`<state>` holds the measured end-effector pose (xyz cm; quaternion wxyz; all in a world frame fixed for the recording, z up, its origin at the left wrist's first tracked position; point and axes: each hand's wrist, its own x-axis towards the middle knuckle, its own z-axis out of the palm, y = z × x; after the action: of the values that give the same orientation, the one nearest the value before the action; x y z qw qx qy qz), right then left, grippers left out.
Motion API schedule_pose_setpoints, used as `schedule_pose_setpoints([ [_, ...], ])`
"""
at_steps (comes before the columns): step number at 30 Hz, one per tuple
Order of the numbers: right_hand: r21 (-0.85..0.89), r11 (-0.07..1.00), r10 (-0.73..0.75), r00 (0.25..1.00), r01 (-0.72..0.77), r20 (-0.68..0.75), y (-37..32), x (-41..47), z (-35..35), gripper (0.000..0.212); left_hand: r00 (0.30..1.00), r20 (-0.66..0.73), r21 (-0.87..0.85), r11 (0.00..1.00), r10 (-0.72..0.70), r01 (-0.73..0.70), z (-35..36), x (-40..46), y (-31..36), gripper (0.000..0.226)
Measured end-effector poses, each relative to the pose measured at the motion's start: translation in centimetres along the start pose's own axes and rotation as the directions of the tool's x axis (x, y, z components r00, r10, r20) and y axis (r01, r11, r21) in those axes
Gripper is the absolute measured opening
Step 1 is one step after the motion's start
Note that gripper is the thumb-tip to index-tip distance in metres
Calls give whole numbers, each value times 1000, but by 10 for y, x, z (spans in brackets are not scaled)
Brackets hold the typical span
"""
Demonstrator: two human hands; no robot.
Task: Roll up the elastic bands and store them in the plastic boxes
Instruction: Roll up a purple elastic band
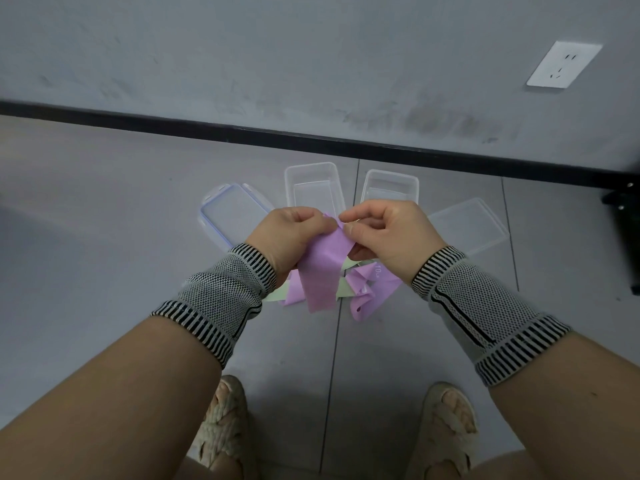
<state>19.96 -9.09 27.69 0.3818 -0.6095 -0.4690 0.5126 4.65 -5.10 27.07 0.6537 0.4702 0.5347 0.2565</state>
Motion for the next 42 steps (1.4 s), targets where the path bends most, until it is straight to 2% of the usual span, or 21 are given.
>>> schedule_pose_setpoints([
  [2, -4, 1000, -1, 1000, 0, -16, 0, 0, 0, 15, 999, -13, 59, 998, 34, -33, 0, 0, -1, 14],
  [5, -48, 998, -44, 998, 43, -38, 0, 1, 1, 19, 999, -10, 97, 994, 49, -47, -1, -1, -2, 22],
  [8, -169, 976, -148, 987, 136, -60, 3, 3, 1, 26, 999, 1, 105, 994, 39, -38, -1, 0, -3, 24],
  [10, -332, 913, -270, 961, 236, -59, 6, 3, 1, 25, 1000, 11, 40, 999, -1, 0, 0, 0, -4, 14],
  [14, -560, 711, -498, 867, 425, 26, 8, 2, 3, 15, 993, 51, -87, 990, -104, 108, -1, 0, -3, 9],
  [20, -672, 502, -650, 750, 544, 123, 10, 4, 4, 16, 981, 41, -158, 968, -189, 193, -4, 1, -2, 11],
  [22, -670, 486, -664, 736, 561, 135, 12, 5, 4, 16, 984, 61, -122, 977, -168, 175, -6, 0, -4, 14],
  [23, -651, 519, -651, 750, 554, 119, 13, 5, 5, 15, 986, 76, -113, 981, -149, 157, -6, 0, -5, 14],
  [25, -554, 705, -524, 852, 442, 13, 14, 4, 4, 15, 990, 96, -115, 986, -108, 118, -6, 0, -5, 16],
  [27, -286, 937, -233, 969, 201, -81, 12, 3, 4, 15, 995, 77, -114, 991, -55, 64, -6, 0, -5, 17],
  [28, -107, 990, -104, 990, 94, -92, 12, 3, 4, 14, 997, 63, -104, 994, -32, 38, -5, 1, -5, 17],
  [30, 145, 989, 34, 994, -19, -103, 10, 3, 2, 12, 999, 40, -75, 997, 9, -6, -3, 1, -4, 16],
  [34, 372, 925, 117, 989, -76, -89, 7, 5, 1, 9, 999, 19, -66, 997, 36, -35, -2, 2, -7, 12],
  [38, 415, 903, 144, 989, -113, -43, 7, 7, -2, 14, 999, 38, -93, 996, 16, -13, -2, 4, -7, 12],
  [42, 381, 918, 134, 991, -112, -31, 8, 7, -3, 15, 999, 49, -130, 991, -11, 17, -2, 2, -5, 12],
])
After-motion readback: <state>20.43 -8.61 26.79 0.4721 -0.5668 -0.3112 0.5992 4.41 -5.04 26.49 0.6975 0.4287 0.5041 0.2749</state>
